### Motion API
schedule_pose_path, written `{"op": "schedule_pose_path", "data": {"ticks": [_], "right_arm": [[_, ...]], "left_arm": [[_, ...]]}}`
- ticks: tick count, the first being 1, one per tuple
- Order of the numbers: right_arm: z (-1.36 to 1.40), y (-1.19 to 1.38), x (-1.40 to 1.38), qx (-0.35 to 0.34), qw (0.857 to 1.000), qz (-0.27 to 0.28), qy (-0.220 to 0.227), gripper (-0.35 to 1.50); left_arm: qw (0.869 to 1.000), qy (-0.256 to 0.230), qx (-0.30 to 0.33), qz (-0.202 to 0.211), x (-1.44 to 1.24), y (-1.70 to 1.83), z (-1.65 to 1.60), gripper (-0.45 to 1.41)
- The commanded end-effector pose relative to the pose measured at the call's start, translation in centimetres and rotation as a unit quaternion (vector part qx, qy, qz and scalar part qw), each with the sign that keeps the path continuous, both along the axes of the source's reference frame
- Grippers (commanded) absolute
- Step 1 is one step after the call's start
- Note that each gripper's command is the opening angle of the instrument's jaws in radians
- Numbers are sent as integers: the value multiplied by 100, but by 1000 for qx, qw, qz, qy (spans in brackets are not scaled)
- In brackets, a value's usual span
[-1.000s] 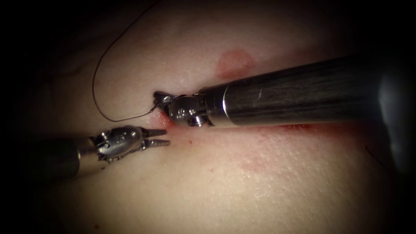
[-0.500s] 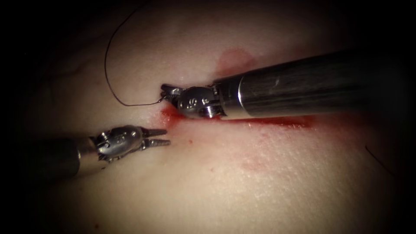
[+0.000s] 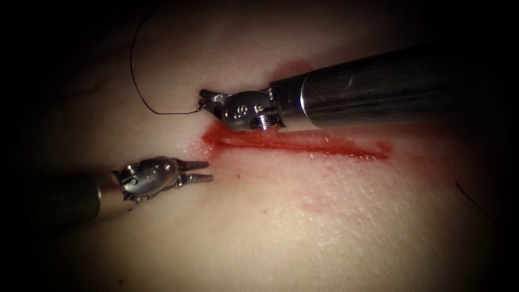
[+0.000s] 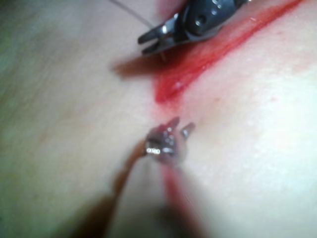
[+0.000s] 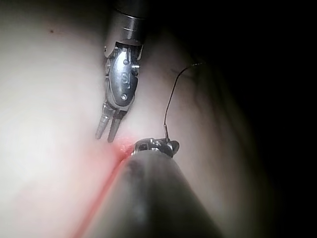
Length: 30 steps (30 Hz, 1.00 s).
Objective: Wound Closure
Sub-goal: Use the right gripper to pass the needle through the top of the incision.
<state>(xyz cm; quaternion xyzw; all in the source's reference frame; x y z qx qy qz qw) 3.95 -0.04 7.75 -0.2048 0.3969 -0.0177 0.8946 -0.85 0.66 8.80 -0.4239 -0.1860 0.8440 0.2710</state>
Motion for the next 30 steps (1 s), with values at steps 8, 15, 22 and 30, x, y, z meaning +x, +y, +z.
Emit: {"op": "schedule_pose_path", "data": {"ticks": [8,15,22,30], "right_arm": [[2,5,8,-1,1000,-2,2,-35],[-3,15,6,-1,1000,1,6,-35],[-4,16,6,0,1000,3,11,-35],[-3,23,4,21,999,23,30,-35]], "left_arm": [[1000,-1,-1,2,-8,-4,7,-8],[1000,-1,-1,2,-8,-4,7,-8],[1000,-1,-1,2,-8,-4,7,-8],[1000,-1,-1,2,-8,-5,7,-9]]}}
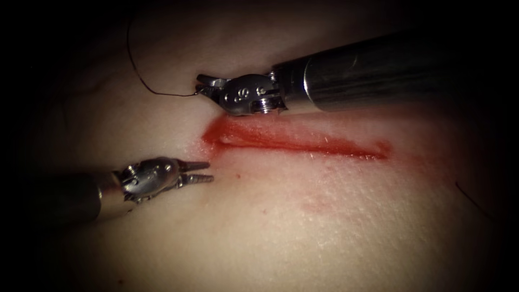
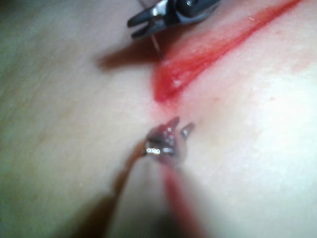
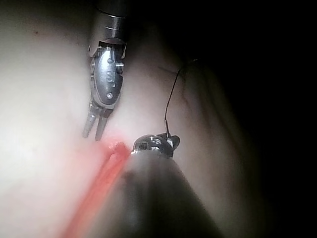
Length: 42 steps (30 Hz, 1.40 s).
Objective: Wound Closure
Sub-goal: Use the right gripper to pass the needle through the top of the incision, then rotate the needle through the incision using the right gripper.
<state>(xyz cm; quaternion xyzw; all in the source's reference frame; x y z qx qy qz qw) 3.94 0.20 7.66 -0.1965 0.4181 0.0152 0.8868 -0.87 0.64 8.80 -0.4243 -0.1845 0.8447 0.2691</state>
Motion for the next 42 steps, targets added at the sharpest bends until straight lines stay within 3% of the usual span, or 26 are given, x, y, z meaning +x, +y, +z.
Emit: {"op": "schedule_pose_path", "data": {"ticks": [1,15,24,42], "right_arm": [[6,-1,5,1,1000,1,2,-35],[3,11,-7,33,997,45,44,-35],[2,12,-9,55,995,66,49,-35],[6,13,-12,148,981,99,78,-35]], "left_arm": [[1000,-1,1,1,-6,-3,7,-9],[1000,-1,1,1,-6,-4,7,-9],[1000,-1,1,1,-6,-4,7,-9],[1000,0,-1,3,-6,-4,7,-9]]}}
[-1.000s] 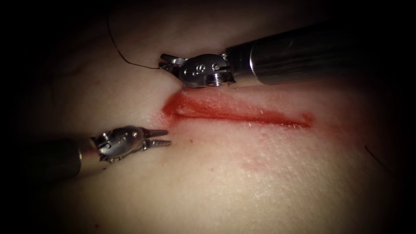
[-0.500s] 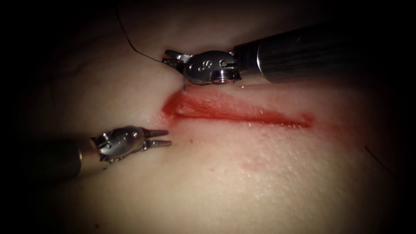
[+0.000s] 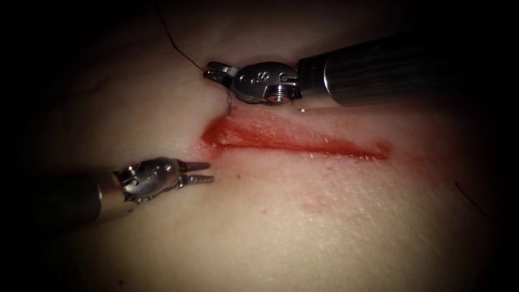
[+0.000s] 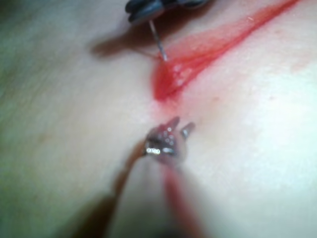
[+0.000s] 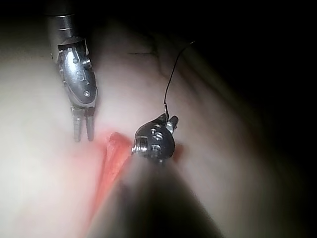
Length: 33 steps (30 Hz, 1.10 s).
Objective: Wound Closure
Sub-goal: Rotate the needle through the incision using the right gripper.
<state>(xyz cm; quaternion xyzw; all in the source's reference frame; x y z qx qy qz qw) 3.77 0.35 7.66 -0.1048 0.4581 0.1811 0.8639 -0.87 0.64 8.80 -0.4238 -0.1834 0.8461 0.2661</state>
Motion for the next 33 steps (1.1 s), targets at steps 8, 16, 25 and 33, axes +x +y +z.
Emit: {"op": "schedule_pose_path", "data": {"ticks": [8,16,25,33], "right_arm": [[13,-3,3,43,999,10,17,-35],[20,-6,-2,82,996,22,21,-35],[32,-12,-2,127,991,24,28,-35],[32,-16,-2,178,982,31,51,-35]], "left_arm": [[1000,2,1,2,-6,-3,7,-9],[1000,3,1,3,-6,-3,9,-9],[1000,3,-1,4,-6,-3,9,-9],[1000,2,-4,7,-5,-3,9,-9]]}}
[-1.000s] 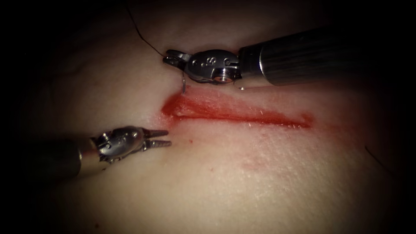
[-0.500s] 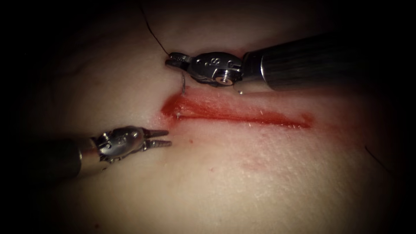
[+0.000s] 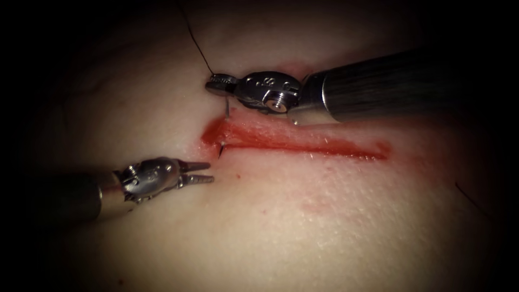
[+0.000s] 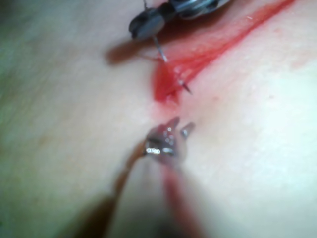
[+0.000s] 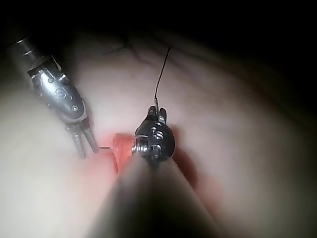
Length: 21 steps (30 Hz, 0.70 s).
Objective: Wound Closure
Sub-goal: Rotate the needle through the incision using the right gripper.
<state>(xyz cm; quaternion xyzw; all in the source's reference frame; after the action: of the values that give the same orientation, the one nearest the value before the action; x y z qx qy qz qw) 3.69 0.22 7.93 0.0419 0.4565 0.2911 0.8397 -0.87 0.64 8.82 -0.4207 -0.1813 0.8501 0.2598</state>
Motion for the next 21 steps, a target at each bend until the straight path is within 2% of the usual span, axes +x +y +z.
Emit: {"op": "schedule_pose_path", "data": {"ticks": [1,7,13,21], "right_arm": [[5,-3,6,17,1000,5,10,-35],[8,-9,4,97,994,26,41,-35],[12,-11,1,132,990,19,55,-35],[24,-25,0,211,975,14,74,-35]], "left_arm": [[1000,-1,1,1,-6,-3,7,-9],[1000,4,0,7,-2,-3,7,-9],[1000,3,0,8,0,-4,7,-9],[1000,3,-3,18,12,-8,3,-10]]}}
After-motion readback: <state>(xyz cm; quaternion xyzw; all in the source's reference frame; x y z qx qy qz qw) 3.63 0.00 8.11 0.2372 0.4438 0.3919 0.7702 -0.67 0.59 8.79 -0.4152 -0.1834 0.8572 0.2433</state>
